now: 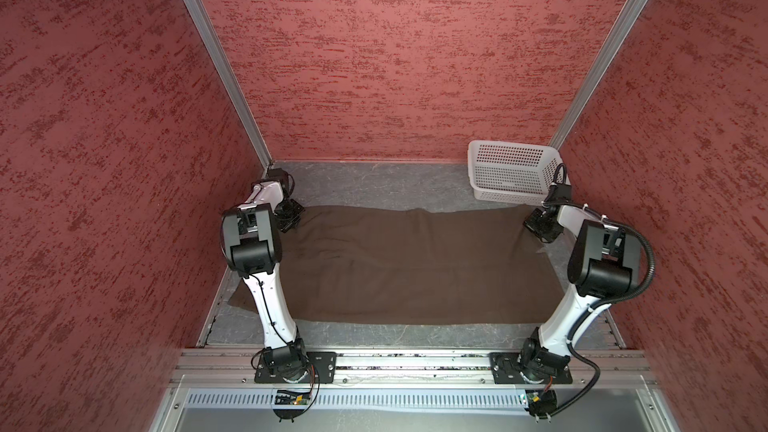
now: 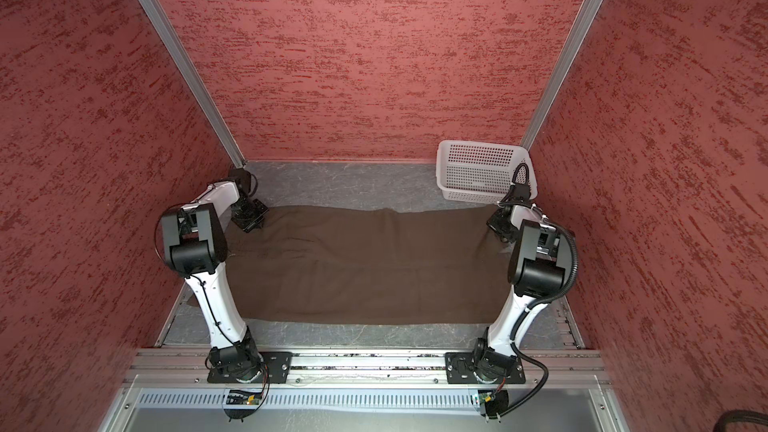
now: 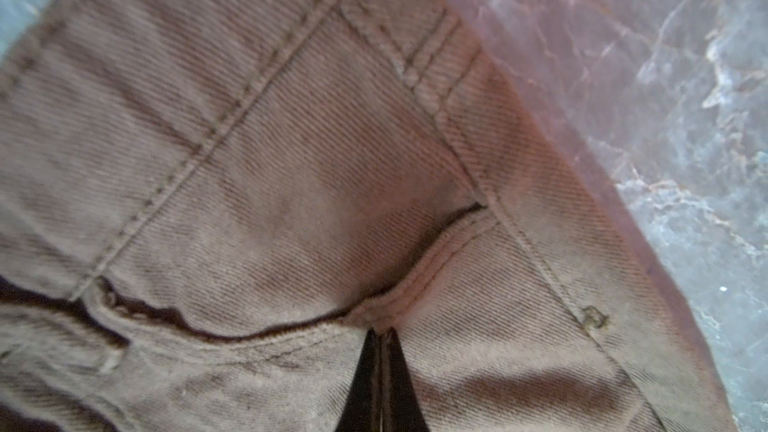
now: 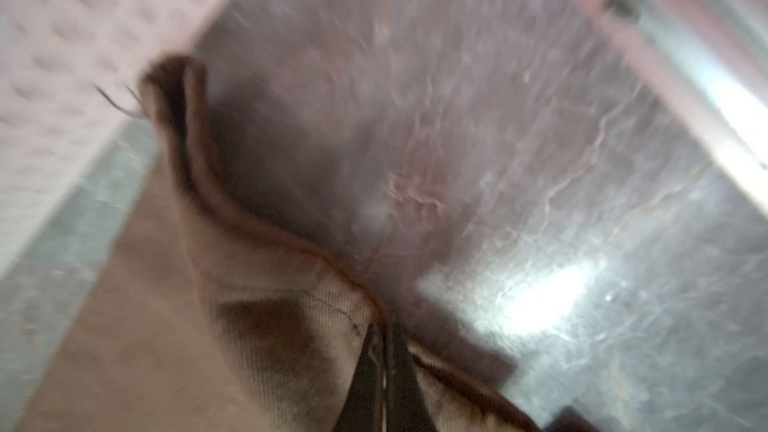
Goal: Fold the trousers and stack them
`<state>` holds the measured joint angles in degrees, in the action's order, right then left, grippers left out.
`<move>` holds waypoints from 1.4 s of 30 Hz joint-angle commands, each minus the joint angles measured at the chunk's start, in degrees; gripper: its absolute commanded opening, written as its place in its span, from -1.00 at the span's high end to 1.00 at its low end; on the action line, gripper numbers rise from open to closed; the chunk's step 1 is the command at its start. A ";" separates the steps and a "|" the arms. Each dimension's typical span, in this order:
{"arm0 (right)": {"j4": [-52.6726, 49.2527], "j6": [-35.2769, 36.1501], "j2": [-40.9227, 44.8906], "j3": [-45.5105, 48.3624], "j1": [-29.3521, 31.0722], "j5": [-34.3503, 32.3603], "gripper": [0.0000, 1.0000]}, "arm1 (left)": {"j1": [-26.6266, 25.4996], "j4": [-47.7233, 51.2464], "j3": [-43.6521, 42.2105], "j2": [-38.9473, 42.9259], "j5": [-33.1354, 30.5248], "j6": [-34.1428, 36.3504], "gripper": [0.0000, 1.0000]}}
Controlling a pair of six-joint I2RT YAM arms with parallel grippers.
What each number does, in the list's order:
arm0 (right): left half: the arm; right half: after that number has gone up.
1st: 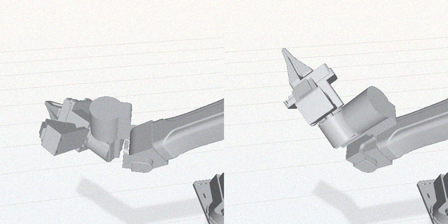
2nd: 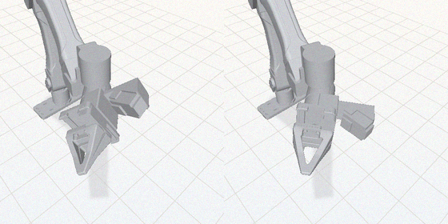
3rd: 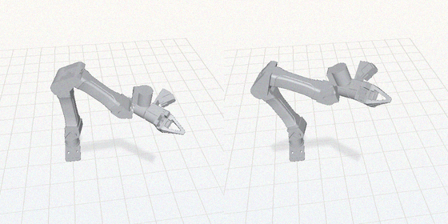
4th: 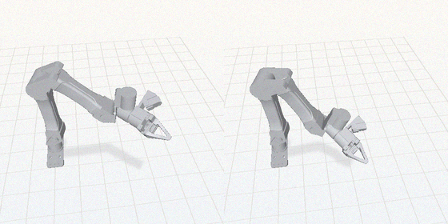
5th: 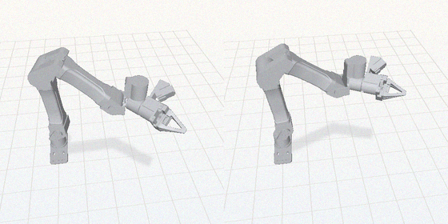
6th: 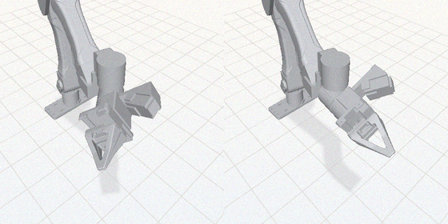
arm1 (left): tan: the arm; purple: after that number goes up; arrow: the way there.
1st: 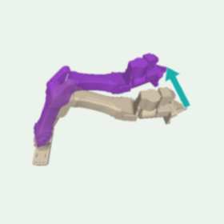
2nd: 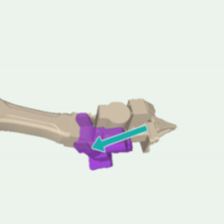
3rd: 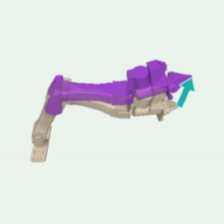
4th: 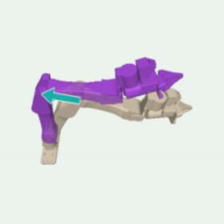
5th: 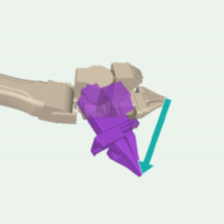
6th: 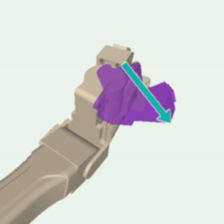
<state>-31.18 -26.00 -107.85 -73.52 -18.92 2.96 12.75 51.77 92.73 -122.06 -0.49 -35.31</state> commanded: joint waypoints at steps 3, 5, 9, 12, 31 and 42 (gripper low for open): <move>-2.10 0.12 3.22 -7.00 -0.77 -1.73 1.00 | -0.10 -0.39 0.05 -0.64 0.12 -0.37 1.00; -1.98 0.07 3.97 -7.47 -0.80 -2.03 1.00 | -0.01 -0.48 -0.02 -0.70 0.17 -0.33 1.00; -0.85 0.07 6.03 -6.37 -0.88 -4.13 1.00 | 0.21 -0.09 0.59 -0.81 0.30 0.00 1.00; -0.38 -0.52 5.83 -4.72 -1.07 -4.04 1.00 | 0.34 -0.29 0.26 -0.55 0.35 0.15 1.00; 5.45 0.87 -0.11 0.86 -6.42 -2.17 0.78 | -0.27 -2.73 -5.67 4.17 1.26 0.24 0.68; 2.64 -0.57 24.14 18.92 -6.40 -5.86 -0.24 | -1.02 -3.76 -8.67 17.61 -1.86 -1.80 0.06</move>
<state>-27.62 -25.56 -88.12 -58.33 -25.06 -0.84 12.40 48.66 84.84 -109.16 -0.27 -36.25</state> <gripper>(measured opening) 0.612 0.468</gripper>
